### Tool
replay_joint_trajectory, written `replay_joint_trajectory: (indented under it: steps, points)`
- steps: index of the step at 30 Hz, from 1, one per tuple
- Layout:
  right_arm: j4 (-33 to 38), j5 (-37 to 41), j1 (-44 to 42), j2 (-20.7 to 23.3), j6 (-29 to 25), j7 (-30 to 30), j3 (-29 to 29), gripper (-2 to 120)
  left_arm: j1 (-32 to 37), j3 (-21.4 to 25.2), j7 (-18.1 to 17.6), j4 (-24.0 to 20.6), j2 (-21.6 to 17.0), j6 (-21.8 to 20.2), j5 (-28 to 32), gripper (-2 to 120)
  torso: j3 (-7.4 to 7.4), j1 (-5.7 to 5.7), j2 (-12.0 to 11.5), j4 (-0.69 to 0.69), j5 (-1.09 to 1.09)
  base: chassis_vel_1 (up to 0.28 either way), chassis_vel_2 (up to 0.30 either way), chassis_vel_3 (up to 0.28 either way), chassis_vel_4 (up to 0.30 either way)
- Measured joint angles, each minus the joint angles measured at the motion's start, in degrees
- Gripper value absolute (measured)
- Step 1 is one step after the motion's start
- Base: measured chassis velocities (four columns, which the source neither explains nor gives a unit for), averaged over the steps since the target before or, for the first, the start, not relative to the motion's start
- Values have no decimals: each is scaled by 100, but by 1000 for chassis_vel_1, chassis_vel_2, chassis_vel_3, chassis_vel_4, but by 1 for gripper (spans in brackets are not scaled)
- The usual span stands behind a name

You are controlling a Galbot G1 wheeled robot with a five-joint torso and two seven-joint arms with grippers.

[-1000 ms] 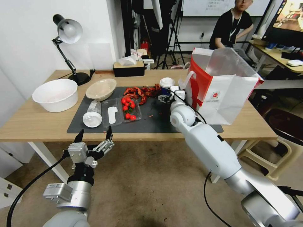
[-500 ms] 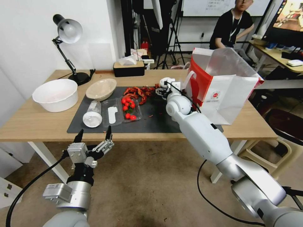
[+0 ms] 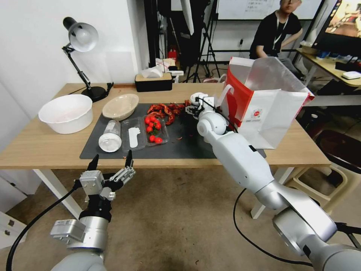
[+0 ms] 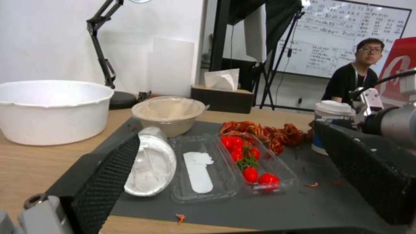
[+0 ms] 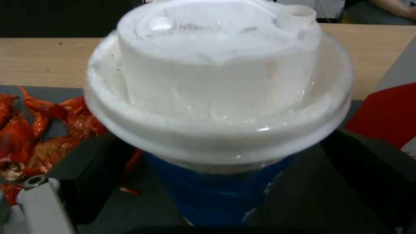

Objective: Pick up the trash from the table and place it into the takeout bag.

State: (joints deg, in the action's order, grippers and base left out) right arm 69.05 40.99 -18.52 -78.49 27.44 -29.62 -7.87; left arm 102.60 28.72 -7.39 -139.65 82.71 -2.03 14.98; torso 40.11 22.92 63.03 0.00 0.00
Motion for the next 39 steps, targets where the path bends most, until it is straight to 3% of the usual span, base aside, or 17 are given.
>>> replay_joint_trajectory:
  steps: [10, 13, 19, 25, 27, 29, 31, 32, 35, 39]
  points:
    - [-151, -47, 74, -1, -100, 171, 36, 100, 35, 8, 0, -38, -3, 8, -4, 100, 0, 0, 0, 1, 0, 0, 0, 0, 0]
    - [-175, -49, 91, 4, -137, 258, 41, 94, 39, 8, -2, -41, -3, 10, -6, 100, 0, 0, 0, 1, 0, 0, 0, 0, 0]
    - [-183, -70, 79, 17, -194, 342, 39, 70, 50, -11, -4, -44, -1, 13, -14, 100, 0, 0, 0, 1, 0, 0, 0, 0, 0]
    - [-39, -63, 19, 95, -222, 348, 39, 53, 48, -29, -5, -40, 9, 17, -31, 100, 0, 0, 0, 1, 0, 0, 0, 0, 0]
    - [120, -50, -40, 175, -225, 356, 38, 40, 39, -36, -5, -29, 10, 19, -34, 100, 0, -1, 0, 0, 0, 0, 0, 0, 0]
    - [120, -50, -40, 175, -225, 356, 38, 40, 39, -36, -5, -29, 10, 20, -34, 100, 0, -1, 0, 0, 0, 0, 0, 0, 0]
    - [222, -50, -86, 222, -228, 355, 37, 27, 34, -45, -4, -21, 10, 20, -40, 100, 0, -1, 0, 0, 0, 0, 0, 0, 0]
    - [222, -50, -86, 222, -228, 355, 37, 27, 34, -45, -4, -21, 10, 20, -40, 100, 0, -1, 0, 0, 0, 0, 0, 0, 0]
    - [586, -95, -190, 390, -248, 355, 40, 13, 36, -39, -4, -22, 9, 23, -45, 100, 0, -1, 0, 1, 1, 0, 0, 0, 0]
    - [944, -240, -296, 547, -248, 354, 42, 5, 37, -33, -4, -31, 14, 26, -45, 100, 0, -1, 0, 1, 0, 0, 0, 0, 0]
